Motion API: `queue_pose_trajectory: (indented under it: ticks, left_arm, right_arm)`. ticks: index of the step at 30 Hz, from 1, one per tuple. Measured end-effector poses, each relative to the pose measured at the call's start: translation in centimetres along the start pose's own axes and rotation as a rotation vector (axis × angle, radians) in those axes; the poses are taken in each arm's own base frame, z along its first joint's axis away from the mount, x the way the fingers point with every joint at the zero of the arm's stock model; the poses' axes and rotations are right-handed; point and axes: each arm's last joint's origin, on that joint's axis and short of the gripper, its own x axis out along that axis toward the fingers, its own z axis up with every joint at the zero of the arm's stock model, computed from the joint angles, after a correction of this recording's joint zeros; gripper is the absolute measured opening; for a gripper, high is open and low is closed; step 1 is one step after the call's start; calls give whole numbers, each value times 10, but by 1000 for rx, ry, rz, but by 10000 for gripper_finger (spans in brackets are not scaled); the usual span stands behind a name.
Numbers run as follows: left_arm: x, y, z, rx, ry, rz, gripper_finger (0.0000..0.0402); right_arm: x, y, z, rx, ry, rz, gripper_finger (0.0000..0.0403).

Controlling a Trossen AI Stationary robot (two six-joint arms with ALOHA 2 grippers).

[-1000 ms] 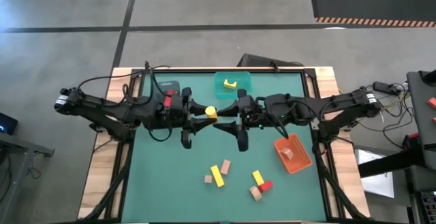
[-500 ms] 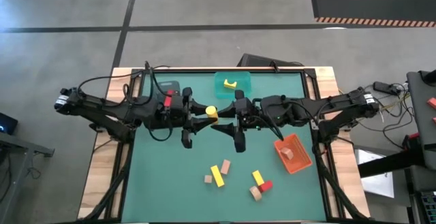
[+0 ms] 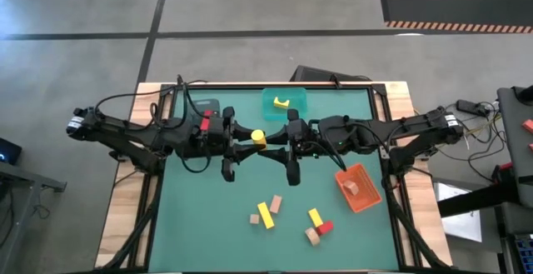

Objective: Sort & place blocks by color
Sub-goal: Put the yellow block into the green bin

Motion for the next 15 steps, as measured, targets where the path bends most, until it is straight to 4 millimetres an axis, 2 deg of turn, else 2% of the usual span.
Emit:
queue_pose_trajectory:
  ticks: [2,9,12,15]
  left_arm:
    - [0,0,0,-9,-1,4,128]
    - [-3,2,0,-50,22,22,267]
    - [-10,4,3,-57,49,28,291]
    - [-23,6,10,-89,65,34,296]
  right_arm:
    - [0,0,0,3,0,-1,115]
    - [-2,-5,-2,1,41,-17,115]
    - [-7,-12,0,5,129,-55,115]
    - [-17,-24,6,-4,256,-116,115]
